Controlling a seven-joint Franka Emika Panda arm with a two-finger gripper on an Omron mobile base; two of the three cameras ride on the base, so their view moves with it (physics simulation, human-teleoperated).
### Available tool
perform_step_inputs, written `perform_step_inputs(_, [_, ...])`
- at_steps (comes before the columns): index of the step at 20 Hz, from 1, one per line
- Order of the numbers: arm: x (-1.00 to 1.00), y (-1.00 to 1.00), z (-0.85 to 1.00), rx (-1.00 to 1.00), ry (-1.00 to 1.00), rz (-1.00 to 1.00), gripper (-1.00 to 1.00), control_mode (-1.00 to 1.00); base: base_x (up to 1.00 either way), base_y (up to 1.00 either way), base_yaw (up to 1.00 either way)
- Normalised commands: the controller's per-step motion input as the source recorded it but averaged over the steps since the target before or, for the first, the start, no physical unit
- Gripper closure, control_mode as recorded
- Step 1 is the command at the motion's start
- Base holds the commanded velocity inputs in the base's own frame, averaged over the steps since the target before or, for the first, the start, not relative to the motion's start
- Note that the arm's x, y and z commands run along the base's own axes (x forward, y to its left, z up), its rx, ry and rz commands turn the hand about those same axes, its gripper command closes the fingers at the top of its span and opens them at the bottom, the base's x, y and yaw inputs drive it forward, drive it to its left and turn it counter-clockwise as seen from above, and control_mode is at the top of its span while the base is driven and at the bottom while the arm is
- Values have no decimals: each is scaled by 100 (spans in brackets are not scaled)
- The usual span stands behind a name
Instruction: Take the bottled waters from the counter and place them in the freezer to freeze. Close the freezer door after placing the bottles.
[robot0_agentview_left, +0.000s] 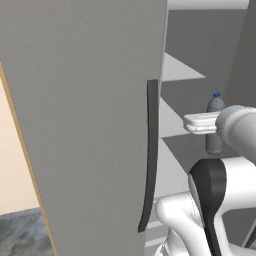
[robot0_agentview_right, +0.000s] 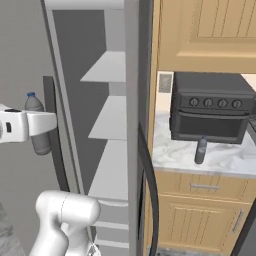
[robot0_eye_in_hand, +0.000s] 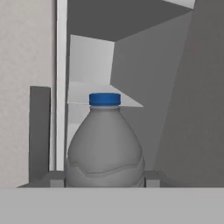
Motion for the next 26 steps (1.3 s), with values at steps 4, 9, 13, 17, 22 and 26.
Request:
perform_step_inputs(4, [0, 0, 0, 0, 0, 0, 100, 100, 2, -4, 2])
perform_step_inputs(9, [0, 0, 0, 0, 0, 0, 100, 100, 13, -3, 2])
perform_step_inputs(13, [0, 0, 0, 0, 0, 0, 100, 100, 22, -7, 2])
perform_step_inputs(17, [0, 0, 0, 0, 0, 0, 100, 100, 25, -10, 4])
perform_step_inputs(22, [0, 0, 0, 0, 0, 0, 100, 100, 43, -6, 3])
perform_step_inputs(26, [0, 0, 0, 0, 0, 0, 100, 100, 45, -1, 2])
